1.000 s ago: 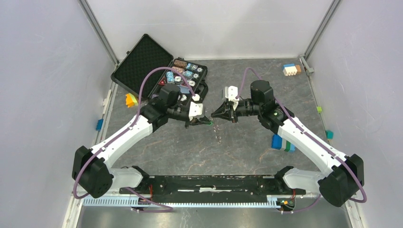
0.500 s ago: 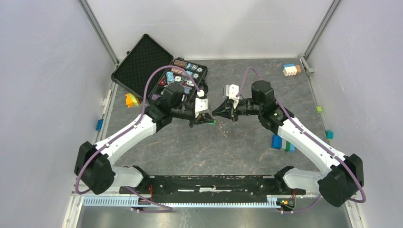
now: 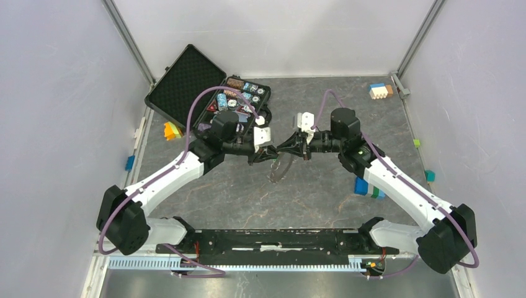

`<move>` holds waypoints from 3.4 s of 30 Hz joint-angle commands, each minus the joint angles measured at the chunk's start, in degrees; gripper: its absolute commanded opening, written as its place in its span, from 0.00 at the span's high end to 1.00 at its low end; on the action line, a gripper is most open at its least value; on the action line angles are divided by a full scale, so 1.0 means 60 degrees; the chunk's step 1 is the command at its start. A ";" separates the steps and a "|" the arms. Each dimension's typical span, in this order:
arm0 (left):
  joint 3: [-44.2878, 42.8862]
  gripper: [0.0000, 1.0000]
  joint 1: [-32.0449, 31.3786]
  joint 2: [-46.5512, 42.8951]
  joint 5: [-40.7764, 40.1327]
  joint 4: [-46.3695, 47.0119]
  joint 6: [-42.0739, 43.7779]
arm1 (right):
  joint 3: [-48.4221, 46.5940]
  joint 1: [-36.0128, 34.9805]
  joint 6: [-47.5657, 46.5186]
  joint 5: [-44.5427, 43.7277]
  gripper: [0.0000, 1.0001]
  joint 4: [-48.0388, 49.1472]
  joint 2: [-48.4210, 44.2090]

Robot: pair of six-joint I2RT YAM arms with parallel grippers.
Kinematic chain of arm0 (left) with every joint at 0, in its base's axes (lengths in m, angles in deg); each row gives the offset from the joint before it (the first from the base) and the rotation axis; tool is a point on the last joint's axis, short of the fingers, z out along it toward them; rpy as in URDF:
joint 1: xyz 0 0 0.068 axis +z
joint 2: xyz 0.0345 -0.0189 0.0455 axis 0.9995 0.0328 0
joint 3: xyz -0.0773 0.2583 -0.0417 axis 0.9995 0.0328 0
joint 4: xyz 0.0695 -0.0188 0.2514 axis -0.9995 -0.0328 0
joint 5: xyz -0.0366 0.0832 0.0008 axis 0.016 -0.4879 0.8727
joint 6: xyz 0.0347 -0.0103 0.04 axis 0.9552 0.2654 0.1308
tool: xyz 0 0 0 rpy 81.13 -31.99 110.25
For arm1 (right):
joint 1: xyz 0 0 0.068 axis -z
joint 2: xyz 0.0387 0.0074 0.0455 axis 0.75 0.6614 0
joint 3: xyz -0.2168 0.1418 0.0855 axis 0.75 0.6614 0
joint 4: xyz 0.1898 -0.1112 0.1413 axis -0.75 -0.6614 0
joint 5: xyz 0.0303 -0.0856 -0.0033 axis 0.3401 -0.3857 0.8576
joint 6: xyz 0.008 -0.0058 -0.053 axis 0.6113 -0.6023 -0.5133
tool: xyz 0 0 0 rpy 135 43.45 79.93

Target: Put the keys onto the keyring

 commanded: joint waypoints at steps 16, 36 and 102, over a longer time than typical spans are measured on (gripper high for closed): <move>-0.0778 0.54 0.0207 -0.0601 0.0804 -0.0485 0.0022 | 0.0017 0.0067 -0.0456 0.0239 1.00 0.0240 -0.0369; -0.0810 0.86 0.0260 -0.0561 0.0946 -0.0467 -0.0134 | -0.0008 0.0068 -0.0445 0.0316 1.00 0.0250 -0.0384; -0.3877 0.98 -0.1000 0.0080 -0.1858 -0.5602 0.2555 | -0.0455 -0.0324 -0.1252 0.0515 1.00 -0.0919 0.0262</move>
